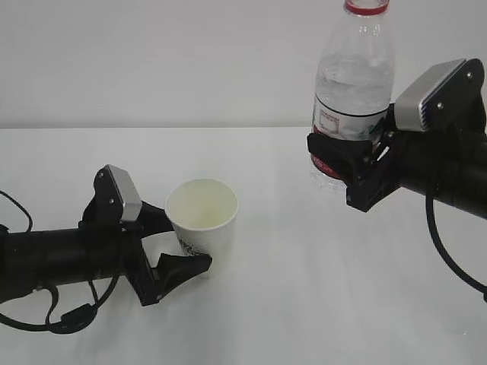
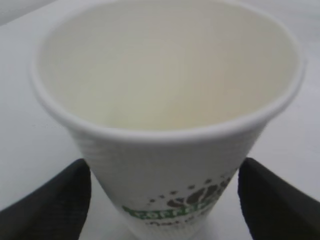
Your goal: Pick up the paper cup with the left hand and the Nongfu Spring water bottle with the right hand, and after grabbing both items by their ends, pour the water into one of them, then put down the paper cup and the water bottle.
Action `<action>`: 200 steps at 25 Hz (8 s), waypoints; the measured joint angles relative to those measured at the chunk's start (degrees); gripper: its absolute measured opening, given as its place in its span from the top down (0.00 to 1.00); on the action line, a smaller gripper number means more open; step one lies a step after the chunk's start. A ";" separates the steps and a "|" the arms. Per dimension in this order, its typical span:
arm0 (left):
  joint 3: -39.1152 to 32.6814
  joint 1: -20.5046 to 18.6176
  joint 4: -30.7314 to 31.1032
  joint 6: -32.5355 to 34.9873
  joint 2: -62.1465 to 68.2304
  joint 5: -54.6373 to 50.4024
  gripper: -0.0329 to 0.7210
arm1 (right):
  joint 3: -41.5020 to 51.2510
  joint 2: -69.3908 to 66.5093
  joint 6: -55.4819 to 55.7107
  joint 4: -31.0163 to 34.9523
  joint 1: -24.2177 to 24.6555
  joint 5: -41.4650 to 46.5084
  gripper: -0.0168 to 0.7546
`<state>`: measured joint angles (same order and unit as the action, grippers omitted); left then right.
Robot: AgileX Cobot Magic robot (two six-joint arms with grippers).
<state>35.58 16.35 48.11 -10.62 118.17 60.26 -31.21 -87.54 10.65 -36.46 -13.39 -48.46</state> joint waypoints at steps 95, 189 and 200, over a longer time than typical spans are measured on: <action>-8.12 9.50 12.48 -19.48 -31.89 -9.50 0.21 | 0.00 5.30 3.19 -9.45 0.00 4.51 0.37; -6.38 22.83 18.03 -30.16 -38.92 -20.16 0.23 | 0.45 22.88 -9.86 -26.10 0.00 17.92 0.37; -6.38 22.83 18.03 -30.16 -38.92 -19.89 0.24 | -1.85 22.88 -13.52 -26.23 0.00 17.92 0.37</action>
<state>29.20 39.18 66.15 -40.78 79.25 40.37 -33.06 -64.66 -2.87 -62.69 -13.39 -30.54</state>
